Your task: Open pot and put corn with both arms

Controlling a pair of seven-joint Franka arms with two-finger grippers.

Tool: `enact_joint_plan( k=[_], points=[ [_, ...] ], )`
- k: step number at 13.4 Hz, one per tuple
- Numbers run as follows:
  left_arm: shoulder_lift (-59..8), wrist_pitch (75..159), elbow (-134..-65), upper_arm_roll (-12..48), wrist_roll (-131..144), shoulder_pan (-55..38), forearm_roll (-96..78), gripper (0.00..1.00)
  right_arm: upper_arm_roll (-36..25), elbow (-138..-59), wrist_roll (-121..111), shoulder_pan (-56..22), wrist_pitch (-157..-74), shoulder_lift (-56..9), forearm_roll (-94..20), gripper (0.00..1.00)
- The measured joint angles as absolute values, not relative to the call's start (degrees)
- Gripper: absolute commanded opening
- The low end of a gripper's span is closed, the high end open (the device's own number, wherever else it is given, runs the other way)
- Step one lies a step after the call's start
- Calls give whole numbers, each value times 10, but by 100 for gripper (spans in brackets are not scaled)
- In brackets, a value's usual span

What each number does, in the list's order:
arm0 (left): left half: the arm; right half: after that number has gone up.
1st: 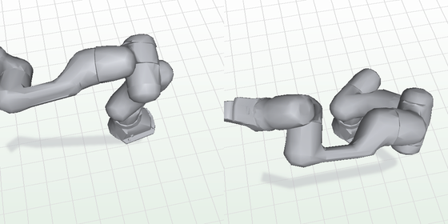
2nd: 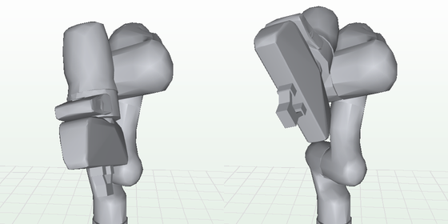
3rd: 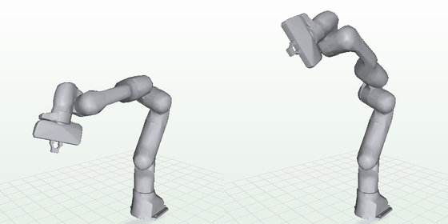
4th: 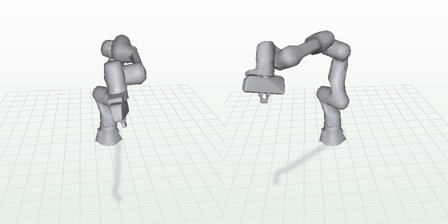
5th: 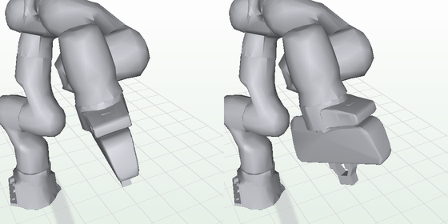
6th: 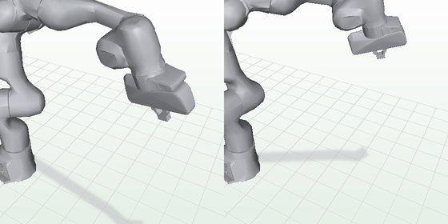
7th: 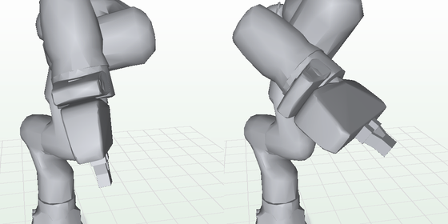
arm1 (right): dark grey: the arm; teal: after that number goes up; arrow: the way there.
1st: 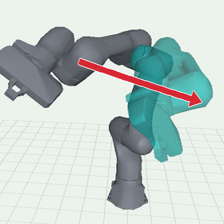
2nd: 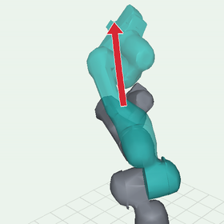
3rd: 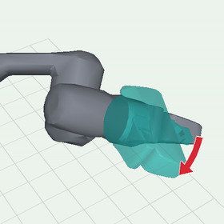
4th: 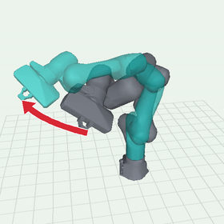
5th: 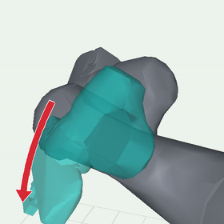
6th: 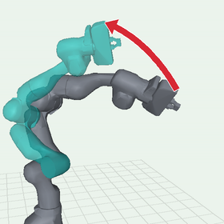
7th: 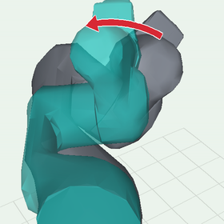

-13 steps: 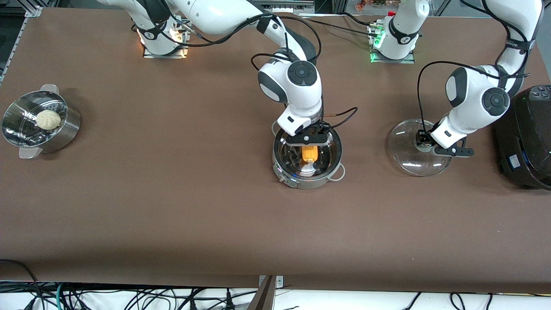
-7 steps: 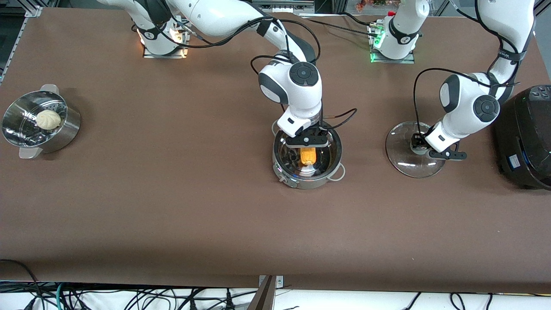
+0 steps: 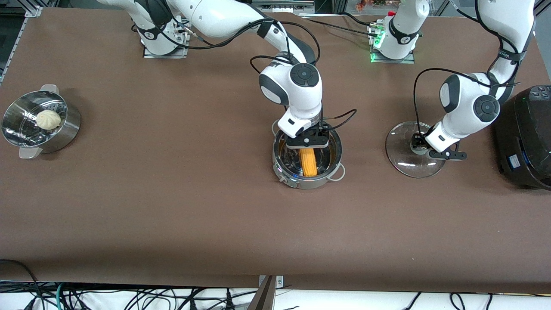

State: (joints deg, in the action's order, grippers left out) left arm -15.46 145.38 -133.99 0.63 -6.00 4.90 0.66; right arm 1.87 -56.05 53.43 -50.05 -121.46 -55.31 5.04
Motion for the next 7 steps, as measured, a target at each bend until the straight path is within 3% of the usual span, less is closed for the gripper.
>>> enact_joint_plan(
  k=[4, 7],
  points=[
    [-128, 1447, -1333, 6, -60, 52, 7, 100, 17, -548, 534, -501, -1198, -551, 51, 100],
    [-98, 1392, -1332, 6, -60, 58, 7, 100, 13, -537, 501, -497, -1167, -535, 52, 100]
  ],
)
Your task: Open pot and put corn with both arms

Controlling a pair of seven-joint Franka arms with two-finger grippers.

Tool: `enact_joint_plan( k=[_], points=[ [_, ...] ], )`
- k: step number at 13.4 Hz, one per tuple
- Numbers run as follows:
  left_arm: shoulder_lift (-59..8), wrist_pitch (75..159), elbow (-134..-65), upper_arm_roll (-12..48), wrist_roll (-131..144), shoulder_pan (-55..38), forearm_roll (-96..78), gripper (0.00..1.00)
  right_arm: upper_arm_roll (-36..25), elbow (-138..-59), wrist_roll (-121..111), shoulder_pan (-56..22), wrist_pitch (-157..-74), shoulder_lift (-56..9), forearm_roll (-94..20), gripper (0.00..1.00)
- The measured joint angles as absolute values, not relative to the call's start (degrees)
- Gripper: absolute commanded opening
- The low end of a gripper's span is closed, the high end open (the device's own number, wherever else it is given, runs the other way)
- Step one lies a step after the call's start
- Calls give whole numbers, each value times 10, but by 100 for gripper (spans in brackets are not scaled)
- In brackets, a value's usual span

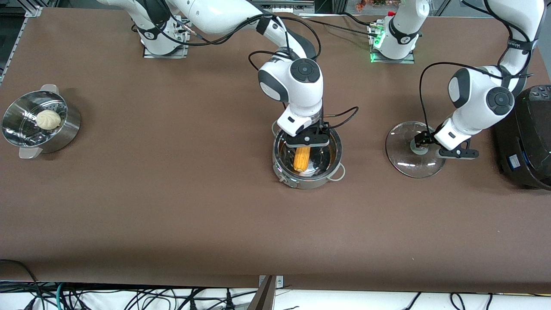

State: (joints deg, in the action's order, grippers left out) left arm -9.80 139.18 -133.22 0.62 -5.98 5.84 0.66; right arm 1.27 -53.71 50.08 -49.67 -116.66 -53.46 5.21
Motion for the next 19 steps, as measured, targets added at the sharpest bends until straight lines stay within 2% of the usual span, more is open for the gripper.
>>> enact_joint_plan(
  k=[4, 6, 8, 15, 19],
  points=[
    [-21, 1351, -1322, 6, -60, 61, 7, 100, 9, -531, 413, -458, -1086, -482, 52, 100],
    [24, 1279, -1287, 6, -60, 61, 7, 100, 9, -531, 352, -433, -1042, -454, 52, 100],
    [51, 1187, -1222, 6, -60, 61, 7, 100, 8, -531, 317, -404, -1009, -430, 46, 100],
    [57, 984, -1046, 5, -60, 61, 7, 100, 6, -531, 220, -255, -866, -352, -10, 100],
    [56, 930, -990, 5, -59, 61, 7, 100, 2, -531, 194, -187, -798, -326, -10, 100]
  ],
)
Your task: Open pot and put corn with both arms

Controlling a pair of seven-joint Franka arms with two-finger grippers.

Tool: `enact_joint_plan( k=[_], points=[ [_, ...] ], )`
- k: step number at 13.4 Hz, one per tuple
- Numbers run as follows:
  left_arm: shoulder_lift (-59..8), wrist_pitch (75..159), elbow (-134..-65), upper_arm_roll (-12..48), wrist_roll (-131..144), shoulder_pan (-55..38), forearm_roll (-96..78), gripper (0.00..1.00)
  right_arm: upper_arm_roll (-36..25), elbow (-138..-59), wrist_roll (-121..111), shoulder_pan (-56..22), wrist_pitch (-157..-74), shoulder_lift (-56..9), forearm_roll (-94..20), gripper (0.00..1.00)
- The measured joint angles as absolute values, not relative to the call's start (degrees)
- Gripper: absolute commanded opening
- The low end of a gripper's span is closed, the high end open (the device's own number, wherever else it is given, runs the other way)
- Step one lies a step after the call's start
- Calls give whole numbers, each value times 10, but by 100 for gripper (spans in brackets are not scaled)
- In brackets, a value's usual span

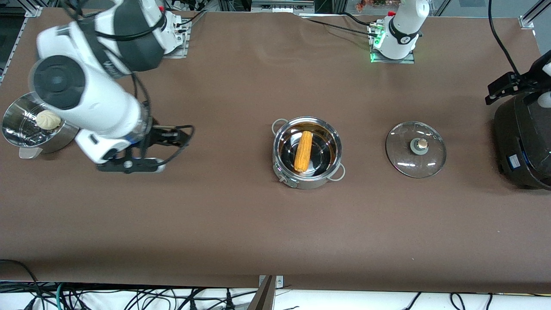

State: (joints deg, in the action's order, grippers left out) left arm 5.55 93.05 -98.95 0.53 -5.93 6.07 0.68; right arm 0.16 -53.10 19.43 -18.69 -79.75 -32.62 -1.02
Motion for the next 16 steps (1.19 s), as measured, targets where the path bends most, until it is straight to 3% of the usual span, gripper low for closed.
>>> enact_joint_plan(
  k=[6, 12, 14, 16],
  points=[
    [47, 921, -976, 7, -56, 59, 11, 100, -16, -533, -5, -33, -749, -324, -13, 100],
    [47, 921, -974, 9, -49, 59, 15, 100, -17, -538, -13, -8, -749, -324, -14, 100],
    [47, 921, -971, 11, -46, 58, 15, 100, -20, -566, -7, 5, -778, -311, -14, 100],
    [47, 921, -971, 10, -37, 59, 15, 100, -23, -642, 24, 8, -856, -266, -14, 100]
  ],
)
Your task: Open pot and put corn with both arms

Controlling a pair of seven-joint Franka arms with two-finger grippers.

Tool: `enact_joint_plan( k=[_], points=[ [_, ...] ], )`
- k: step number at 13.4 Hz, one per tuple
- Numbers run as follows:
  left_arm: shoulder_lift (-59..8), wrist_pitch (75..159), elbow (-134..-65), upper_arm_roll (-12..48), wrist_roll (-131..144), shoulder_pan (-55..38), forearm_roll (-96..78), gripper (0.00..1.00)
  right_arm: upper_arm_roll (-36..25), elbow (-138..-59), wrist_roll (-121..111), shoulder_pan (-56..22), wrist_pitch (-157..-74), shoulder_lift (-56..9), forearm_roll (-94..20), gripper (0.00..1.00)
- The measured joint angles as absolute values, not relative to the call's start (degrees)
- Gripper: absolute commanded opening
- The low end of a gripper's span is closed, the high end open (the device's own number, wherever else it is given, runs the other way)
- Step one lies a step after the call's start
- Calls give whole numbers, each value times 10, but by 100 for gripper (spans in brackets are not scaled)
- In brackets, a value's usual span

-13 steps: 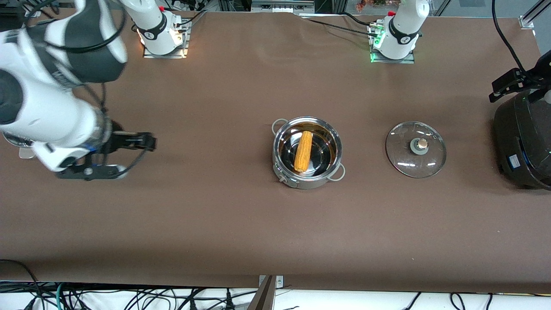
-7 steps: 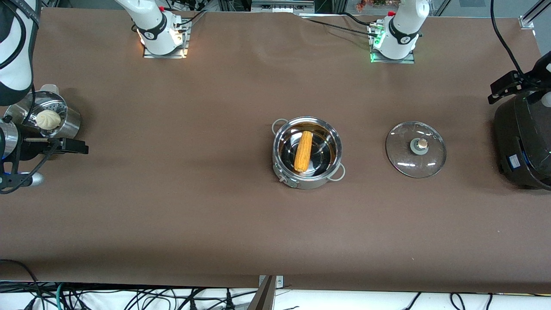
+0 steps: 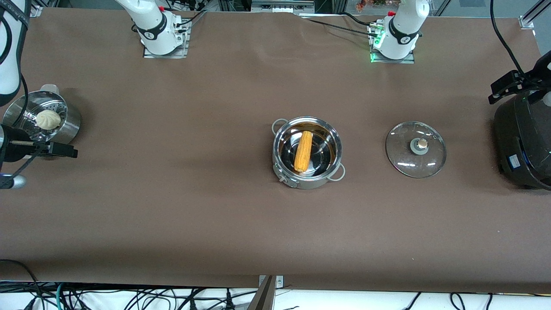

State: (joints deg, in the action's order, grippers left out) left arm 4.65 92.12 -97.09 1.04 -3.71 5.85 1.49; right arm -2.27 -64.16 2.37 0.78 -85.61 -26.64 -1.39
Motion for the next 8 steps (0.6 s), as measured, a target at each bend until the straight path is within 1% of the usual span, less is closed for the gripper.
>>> enact_joint_plan(
  k=[1, 3, 6, 8],
  points=[
    [46, 921, -971, 11, -35, 58, 15, 100, -23, -686, 36, 8, -889, -238, -14, 100],
    [43, 921, -971, 14, -34, 58, 15, 100, -24, -759, 49, 8, -911, -180, -13, 100],
    [41, 921, -971, 17, -31, 58, 15, 100, -26, -816, 50, 12, -904, -113, -13, 100],
    [40, 921, -971, 17, -31, 58, 15, 100, -24, -835, 51, 12, -865, -81, -13, 100]
  ],
)
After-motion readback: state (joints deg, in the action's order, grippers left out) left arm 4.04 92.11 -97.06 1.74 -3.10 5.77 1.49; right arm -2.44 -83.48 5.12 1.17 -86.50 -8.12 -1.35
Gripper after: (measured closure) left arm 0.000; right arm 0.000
